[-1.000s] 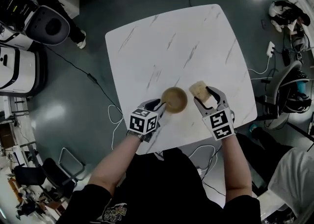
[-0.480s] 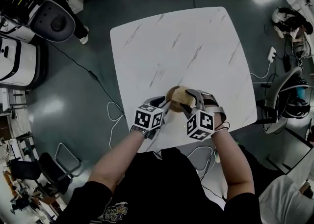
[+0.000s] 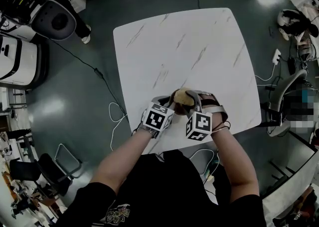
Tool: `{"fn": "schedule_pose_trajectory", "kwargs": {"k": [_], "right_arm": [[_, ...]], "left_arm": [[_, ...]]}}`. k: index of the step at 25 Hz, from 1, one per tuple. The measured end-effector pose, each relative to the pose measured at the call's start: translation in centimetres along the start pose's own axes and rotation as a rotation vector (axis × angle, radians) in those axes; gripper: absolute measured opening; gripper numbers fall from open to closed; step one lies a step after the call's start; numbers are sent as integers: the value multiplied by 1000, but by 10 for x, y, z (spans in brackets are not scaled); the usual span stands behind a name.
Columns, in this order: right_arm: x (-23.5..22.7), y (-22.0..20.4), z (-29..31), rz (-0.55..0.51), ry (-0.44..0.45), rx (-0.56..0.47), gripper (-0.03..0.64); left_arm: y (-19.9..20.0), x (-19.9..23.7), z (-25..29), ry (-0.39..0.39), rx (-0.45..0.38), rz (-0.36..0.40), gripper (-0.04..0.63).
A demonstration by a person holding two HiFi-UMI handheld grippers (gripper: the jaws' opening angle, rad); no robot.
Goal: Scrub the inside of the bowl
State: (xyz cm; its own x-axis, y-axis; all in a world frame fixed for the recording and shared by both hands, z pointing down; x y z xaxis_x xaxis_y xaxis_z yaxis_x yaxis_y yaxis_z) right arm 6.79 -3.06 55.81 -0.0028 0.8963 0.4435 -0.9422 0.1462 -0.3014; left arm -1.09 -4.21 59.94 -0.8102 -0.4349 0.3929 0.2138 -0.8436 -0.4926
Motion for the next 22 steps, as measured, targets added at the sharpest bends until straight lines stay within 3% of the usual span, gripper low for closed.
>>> {"fn": "schedule_pose_trajectory", "kwargs": {"k": [5, 11, 14, 22], "right_arm": [[2, -6, 7, -157, 3, 88, 253], [12, -4, 10, -366, 24, 172, 249], [25, 0, 11, -443, 68, 183, 247], [44, 16, 10, -416, 128, 131, 247]], "left_arm": [[2, -3, 1, 66, 13, 141, 78], [7, 3, 0, 38, -46, -17, 54], [11, 2, 0, 34, -66, -53, 38], [10, 0, 3, 41, -57, -48, 23]]}}
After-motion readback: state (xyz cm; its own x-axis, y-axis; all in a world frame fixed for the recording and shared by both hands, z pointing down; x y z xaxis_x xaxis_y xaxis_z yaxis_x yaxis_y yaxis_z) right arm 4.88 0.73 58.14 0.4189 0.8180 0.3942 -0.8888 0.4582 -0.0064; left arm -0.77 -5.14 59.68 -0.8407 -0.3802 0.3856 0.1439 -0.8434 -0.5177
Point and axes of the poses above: the fingertips, and each gripper's own axes: z forward along the fingers, x to its left, y out of its top, the point moved 5 cm from there along -z, backward along the fingers, and after that the axes turned 10 degrees about -z, right-handed, at the moved point
